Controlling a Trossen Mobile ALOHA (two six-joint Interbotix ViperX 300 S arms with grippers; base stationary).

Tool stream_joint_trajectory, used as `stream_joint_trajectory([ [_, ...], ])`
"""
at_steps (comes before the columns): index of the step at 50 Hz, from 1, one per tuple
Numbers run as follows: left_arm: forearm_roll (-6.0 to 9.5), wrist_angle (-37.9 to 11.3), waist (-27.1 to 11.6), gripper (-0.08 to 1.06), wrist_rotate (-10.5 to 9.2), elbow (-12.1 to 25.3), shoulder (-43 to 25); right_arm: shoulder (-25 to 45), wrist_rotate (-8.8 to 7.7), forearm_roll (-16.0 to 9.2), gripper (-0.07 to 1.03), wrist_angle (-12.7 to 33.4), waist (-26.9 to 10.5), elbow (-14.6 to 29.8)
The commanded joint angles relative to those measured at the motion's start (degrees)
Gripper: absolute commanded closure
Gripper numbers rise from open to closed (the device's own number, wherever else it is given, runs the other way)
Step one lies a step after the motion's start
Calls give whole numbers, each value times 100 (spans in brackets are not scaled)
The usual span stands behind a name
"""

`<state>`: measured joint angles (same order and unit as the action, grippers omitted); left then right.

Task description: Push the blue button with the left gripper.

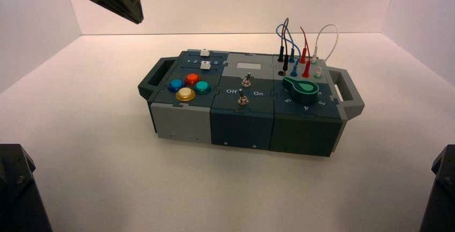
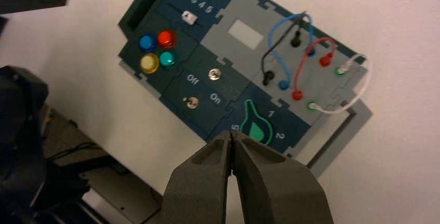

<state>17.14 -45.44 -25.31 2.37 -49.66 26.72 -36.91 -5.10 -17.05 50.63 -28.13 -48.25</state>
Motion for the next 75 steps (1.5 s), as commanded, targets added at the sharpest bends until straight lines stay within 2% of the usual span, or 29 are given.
stream_joint_trajectory([
  [1,62,18,-132,101,26,193,-53,9,-193,-246,98,9,-26,70],
  [10,62,44,-255,101,18,229,-369,79,-448,-545,98,26,-26,35],
  [28,62,431,-290,101,18,220,-949,105,-589,-554,98,18,-53,-53],
  [38,62,554,-404,101,18,264,-1292,193,-721,-563,98,-18,-53,-62],
  [47,62,563,-492,101,18,360,-1564,325,-870,-703,98,-123,-53,-70],
  [63,62,624,-589,101,18,404,-1925,387,-896,-712,98,-202,-53,-70],
  [75,62,1081,-782,101,97,413,-2373,387,-896,-712,98,-220,-53,-70],
])
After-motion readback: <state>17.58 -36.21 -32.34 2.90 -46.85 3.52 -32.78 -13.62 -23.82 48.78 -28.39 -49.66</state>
